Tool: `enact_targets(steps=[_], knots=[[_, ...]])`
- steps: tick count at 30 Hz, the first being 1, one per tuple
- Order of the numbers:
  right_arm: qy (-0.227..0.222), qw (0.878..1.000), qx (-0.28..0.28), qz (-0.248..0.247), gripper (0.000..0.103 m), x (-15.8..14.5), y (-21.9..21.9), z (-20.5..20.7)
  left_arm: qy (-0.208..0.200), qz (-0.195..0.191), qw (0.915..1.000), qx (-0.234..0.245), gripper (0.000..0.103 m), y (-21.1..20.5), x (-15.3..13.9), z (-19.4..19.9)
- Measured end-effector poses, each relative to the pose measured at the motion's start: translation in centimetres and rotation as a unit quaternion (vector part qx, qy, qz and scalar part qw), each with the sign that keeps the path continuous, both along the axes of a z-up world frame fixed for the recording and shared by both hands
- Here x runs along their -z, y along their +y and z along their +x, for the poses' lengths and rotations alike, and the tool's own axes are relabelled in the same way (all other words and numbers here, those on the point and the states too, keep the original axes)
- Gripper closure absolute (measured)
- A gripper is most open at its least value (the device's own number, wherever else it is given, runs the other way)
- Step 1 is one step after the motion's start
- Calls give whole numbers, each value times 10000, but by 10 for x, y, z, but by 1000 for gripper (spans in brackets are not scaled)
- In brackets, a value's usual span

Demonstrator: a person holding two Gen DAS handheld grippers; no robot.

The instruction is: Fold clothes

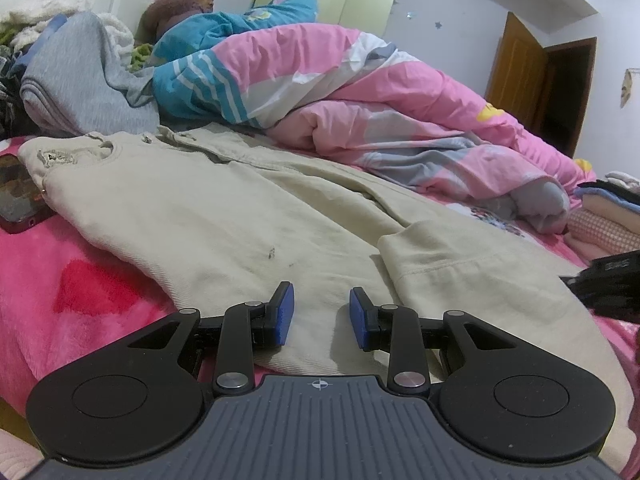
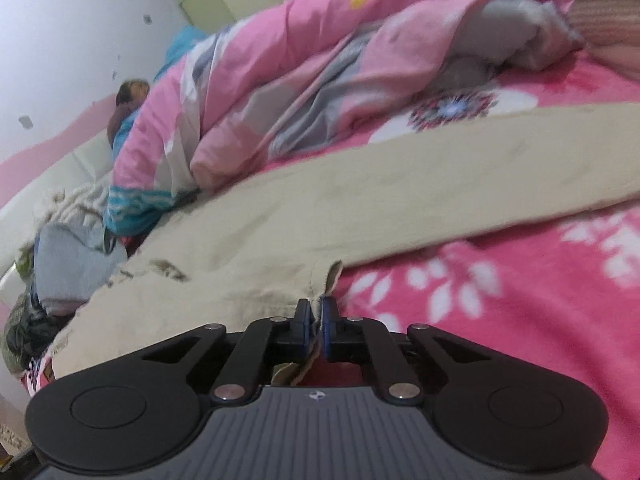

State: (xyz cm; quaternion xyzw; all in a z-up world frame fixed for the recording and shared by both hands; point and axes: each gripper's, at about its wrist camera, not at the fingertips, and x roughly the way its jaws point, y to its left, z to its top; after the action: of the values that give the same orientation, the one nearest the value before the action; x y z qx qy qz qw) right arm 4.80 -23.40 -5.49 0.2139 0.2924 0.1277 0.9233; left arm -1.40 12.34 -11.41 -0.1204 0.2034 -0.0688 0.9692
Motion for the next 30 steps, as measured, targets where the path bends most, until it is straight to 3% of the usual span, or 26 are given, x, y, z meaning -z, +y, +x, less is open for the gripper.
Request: enact_targets(steps=[11,21,30], knots=[[-461,9904,1257,-349,98,-40,-109,-68,-27,58,10000,-48,72,-3,1,0],[-45,9766,2002,-780,98,-37,-191,-90,-74,189,9998,-89,72,-6,1,-2],[72,9678,2271,-1081,98,-36,-226,-96,-118,309,9994,-96,72,-8,3,-2]])
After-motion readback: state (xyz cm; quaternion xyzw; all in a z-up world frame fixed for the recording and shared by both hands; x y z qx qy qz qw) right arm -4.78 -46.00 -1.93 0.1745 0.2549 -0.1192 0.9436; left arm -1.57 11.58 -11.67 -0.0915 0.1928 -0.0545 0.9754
